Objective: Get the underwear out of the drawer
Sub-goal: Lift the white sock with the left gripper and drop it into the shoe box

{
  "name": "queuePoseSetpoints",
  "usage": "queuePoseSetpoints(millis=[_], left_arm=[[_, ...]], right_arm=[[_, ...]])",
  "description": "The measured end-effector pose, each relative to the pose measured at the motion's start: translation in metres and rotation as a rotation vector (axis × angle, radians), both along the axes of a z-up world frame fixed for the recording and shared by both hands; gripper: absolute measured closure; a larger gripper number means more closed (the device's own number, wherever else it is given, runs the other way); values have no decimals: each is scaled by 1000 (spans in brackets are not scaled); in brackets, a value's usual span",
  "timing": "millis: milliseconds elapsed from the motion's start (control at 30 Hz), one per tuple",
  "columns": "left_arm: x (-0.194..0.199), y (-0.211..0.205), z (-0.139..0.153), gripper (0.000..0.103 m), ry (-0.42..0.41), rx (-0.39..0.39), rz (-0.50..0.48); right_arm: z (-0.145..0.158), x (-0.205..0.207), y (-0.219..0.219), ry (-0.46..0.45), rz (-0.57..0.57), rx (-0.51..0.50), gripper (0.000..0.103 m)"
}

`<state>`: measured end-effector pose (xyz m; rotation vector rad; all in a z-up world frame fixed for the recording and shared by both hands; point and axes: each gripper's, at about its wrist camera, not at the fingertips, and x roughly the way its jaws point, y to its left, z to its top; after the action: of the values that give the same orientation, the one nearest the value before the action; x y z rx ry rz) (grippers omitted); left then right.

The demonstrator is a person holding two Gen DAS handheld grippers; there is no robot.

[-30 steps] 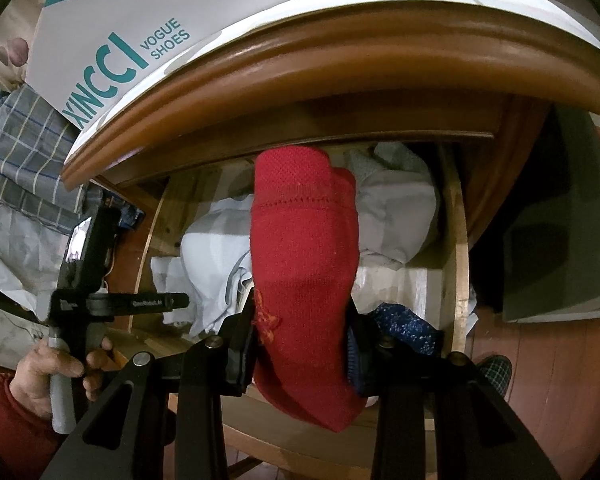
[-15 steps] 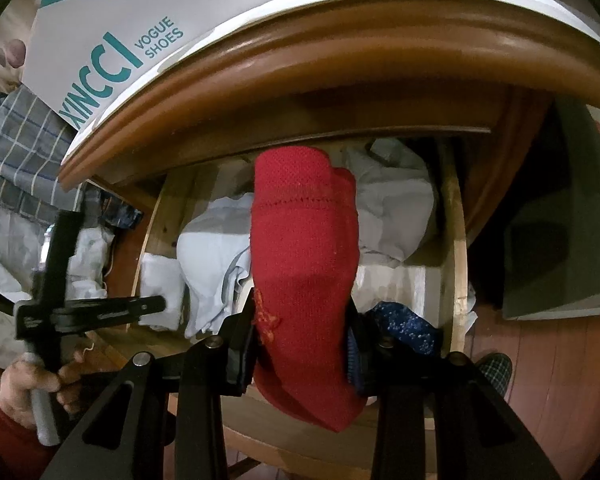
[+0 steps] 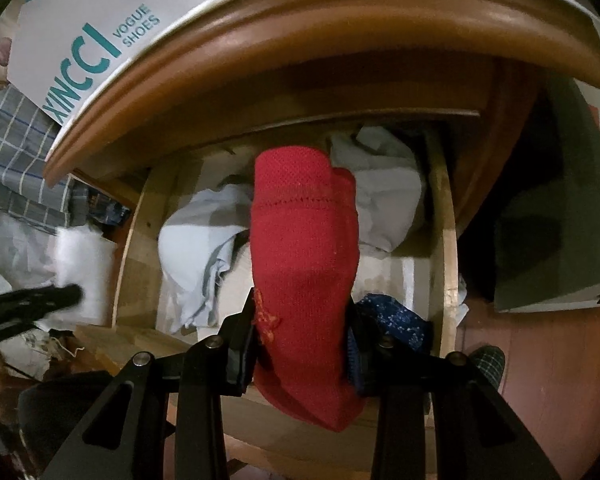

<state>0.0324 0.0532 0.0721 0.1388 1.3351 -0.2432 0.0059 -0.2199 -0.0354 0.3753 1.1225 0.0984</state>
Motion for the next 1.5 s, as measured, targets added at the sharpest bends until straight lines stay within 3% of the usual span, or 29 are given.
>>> queuePoseSetpoints(millis=[400,567,767,1067,1200,1367,1500], left_arm=[[-11,13,126,77,-228,-75,-64],[6,7,177,77,-341,-71,-88],[41,-18,213,77,-397,-75,-145],[108,-59,216,77,-409,-37,-160],[134,-78,200,77,-387,13,-185],[163,-92,174,77,-313,-11,-183],[174,-101,149,77,-271,43,-197]], right_arm=[[-14,3,-3,58,-23,-56,69],[-16,0,-4,65,-30,-63,69],[-19,2,1,89,-16,-129,69],[-23,4,0,111,-8,-151,69],[-24,4,-1,117,-7,-153,69],[-26,4,-1,121,-7,-149,69],[-28,4,-1,129,-10,-144,69]])
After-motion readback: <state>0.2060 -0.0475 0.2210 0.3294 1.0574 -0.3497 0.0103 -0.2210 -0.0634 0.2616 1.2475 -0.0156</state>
